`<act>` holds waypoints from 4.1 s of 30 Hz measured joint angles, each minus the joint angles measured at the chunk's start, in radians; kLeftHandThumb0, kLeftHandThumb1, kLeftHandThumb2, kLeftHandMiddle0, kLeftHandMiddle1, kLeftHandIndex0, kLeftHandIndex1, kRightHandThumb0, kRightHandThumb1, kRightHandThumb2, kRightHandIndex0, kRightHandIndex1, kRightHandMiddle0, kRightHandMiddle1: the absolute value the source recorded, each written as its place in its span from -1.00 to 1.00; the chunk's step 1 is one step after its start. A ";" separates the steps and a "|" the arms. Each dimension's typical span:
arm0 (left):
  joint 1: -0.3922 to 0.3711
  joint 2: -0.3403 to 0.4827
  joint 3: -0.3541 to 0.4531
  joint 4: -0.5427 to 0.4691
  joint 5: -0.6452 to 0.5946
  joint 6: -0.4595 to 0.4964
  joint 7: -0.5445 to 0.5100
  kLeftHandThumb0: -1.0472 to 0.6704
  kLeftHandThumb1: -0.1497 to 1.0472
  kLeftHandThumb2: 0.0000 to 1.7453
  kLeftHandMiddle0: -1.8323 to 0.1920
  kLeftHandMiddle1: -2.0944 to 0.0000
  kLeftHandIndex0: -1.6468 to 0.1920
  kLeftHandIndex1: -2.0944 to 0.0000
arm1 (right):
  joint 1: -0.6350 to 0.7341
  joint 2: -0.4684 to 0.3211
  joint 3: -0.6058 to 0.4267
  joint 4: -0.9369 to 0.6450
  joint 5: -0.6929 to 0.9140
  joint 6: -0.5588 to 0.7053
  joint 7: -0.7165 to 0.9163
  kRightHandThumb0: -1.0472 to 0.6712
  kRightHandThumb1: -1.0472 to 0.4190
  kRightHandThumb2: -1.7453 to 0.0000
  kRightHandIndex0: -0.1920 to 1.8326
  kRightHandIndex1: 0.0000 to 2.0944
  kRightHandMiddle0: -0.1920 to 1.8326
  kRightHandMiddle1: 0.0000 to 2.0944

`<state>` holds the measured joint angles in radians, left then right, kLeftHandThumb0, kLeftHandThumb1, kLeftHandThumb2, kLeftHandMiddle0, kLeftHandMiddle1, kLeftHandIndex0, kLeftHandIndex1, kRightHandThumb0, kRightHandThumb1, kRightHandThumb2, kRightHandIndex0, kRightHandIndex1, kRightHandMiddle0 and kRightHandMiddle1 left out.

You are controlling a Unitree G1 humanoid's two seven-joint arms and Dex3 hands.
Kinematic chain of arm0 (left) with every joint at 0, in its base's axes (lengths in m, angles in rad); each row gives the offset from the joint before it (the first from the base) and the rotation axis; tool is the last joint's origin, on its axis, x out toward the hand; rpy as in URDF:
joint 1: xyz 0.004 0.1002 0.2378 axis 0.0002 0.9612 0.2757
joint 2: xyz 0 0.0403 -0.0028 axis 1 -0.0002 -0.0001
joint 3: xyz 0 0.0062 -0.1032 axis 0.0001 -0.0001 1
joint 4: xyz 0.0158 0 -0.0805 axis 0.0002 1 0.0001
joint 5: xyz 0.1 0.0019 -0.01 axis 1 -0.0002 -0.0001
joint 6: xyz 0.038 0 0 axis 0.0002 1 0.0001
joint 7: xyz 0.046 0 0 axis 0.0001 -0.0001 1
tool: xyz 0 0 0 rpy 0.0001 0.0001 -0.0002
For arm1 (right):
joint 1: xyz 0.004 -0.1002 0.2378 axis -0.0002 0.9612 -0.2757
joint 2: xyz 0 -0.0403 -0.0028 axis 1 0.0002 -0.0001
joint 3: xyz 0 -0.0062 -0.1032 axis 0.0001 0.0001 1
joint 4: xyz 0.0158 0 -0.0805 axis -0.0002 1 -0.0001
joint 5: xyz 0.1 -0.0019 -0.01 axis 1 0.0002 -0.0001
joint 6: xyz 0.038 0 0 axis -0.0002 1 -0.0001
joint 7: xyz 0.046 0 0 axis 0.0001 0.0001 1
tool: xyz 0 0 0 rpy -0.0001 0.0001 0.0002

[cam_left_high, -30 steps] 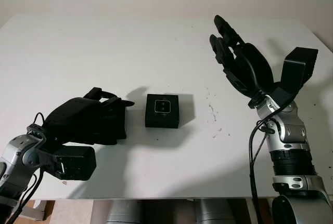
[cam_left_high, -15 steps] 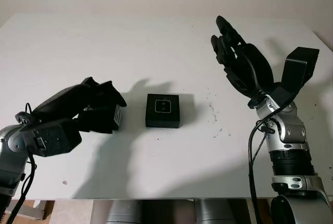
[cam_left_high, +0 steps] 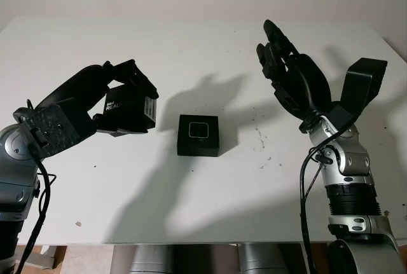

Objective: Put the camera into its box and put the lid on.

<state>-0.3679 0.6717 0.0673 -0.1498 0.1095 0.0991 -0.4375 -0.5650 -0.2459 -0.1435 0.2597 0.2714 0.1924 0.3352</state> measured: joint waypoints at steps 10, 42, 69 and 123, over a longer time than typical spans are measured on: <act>-0.075 -0.167 -0.073 -0.009 0.061 0.072 0.109 0.17 0.86 -0.93 0.44 -0.47 0.47 -0.52 | 0.023 0.058 0.015 -0.004 -0.033 -0.070 -0.049 -0.60 -1.00 0.34 -0.95 -0.96 -0.90 -0.96; -0.137 -0.199 -0.199 0.017 0.180 0.232 -0.001 0.17 0.84 -0.94 0.35 -0.38 0.37 -0.36 | 0.024 0.084 0.015 -0.003 -0.055 -0.119 -0.077 -0.61 -1.00 0.37 -0.97 -0.95 -0.90 -0.95; -0.199 -0.235 -0.235 0.062 0.117 0.324 -0.070 0.17 0.81 -0.94 0.42 -0.43 0.42 -0.49 | 0.028 0.103 0.013 -0.003 -0.048 -0.120 -0.091 -0.61 -1.00 0.40 -0.96 -0.95 -0.90 -0.95; -0.221 -0.306 -0.358 0.068 0.187 0.368 -0.071 0.17 0.83 -0.94 0.46 -0.40 0.48 -0.44 | 0.045 0.116 0.014 -0.004 -0.055 -0.128 -0.106 -0.61 -1.00 0.41 -0.95 -0.95 -0.89 -0.95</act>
<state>-0.5888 0.3657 -0.2908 -0.0822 0.2962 0.4675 -0.5086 -0.5197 -0.1301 -0.1291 0.2560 0.2163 0.0646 0.2295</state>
